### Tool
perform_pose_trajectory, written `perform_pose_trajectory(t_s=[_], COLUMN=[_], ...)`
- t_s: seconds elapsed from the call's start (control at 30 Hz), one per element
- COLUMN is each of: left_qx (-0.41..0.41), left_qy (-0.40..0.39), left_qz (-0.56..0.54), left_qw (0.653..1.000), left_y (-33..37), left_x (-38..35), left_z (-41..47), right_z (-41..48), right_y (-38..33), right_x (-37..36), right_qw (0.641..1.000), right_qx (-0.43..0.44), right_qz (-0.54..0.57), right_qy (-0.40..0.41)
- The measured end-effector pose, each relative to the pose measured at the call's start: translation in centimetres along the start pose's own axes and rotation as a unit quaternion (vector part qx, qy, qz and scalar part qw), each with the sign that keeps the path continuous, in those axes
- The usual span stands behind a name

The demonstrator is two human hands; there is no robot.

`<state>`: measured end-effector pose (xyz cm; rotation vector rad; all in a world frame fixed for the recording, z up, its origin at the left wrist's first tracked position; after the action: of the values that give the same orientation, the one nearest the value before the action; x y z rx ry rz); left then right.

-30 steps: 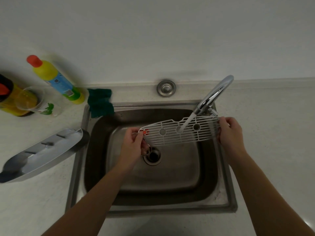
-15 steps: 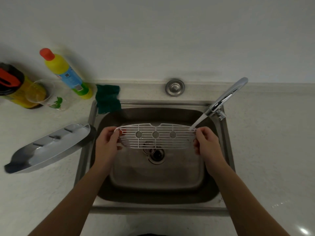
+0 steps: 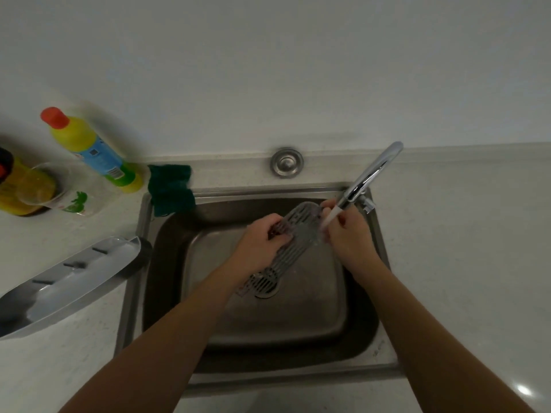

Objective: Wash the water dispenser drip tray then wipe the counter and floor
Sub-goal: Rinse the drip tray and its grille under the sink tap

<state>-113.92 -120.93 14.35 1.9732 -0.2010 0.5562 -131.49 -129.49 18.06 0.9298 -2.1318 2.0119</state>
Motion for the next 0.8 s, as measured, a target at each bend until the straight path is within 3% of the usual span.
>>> perform_pose_trajectory(t_s=[0.1,0.17,0.27,0.37,0.5,0.67,0.8], left_qx=[0.118,0.192,0.234,0.242,0.248,0.25,0.256], left_qy=[0.062,0.069,0.072,0.086,0.096,0.064,0.087], left_qz=[-0.226,-0.399,-0.576,-0.64,-0.647,-0.565,-0.53], left_qw=[0.965,0.894,0.78,0.724,0.715,0.784,0.803], left_y=[-2.2,-3.9,-5.6,-6.4,-7.0,-7.2,-8.6], left_x=[0.9,0.5,0.1,-0.4,-0.9,0.0,3.5], left_z=[0.3,-0.1,-0.7,-1.8,-3.1,-3.7,-3.8], right_z=[-1.3,-3.2,-5.8,-7.2,-6.4,-2.9,-1.0], right_y=[3.9,6.5,9.4,10.4,9.5,6.5,4.4], right_x=[1.0,0.4,-0.9,-2.0,-1.8,1.1,4.5], right_qw=[0.995,0.989,0.973,0.944,0.917,0.975,0.998], right_qx=[-0.087,-0.145,-0.226,-0.292,-0.289,-0.159,-0.052], right_qz=[0.009,-0.001,0.028,0.146,0.266,0.151,0.017], right_qy=[0.037,0.008,-0.03,-0.05,-0.062,-0.038,0.016])
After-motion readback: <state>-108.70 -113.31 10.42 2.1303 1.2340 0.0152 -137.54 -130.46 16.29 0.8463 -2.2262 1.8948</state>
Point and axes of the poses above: each hand's wrist, its own z-axis towards the middle knuckle, its own x-axis out of the back of the hand, y = z × x, the point moved 7 cm from there along z, towards the middle knuckle, and after that the axes turned 5 degrees about x, right-handed, at the moved point
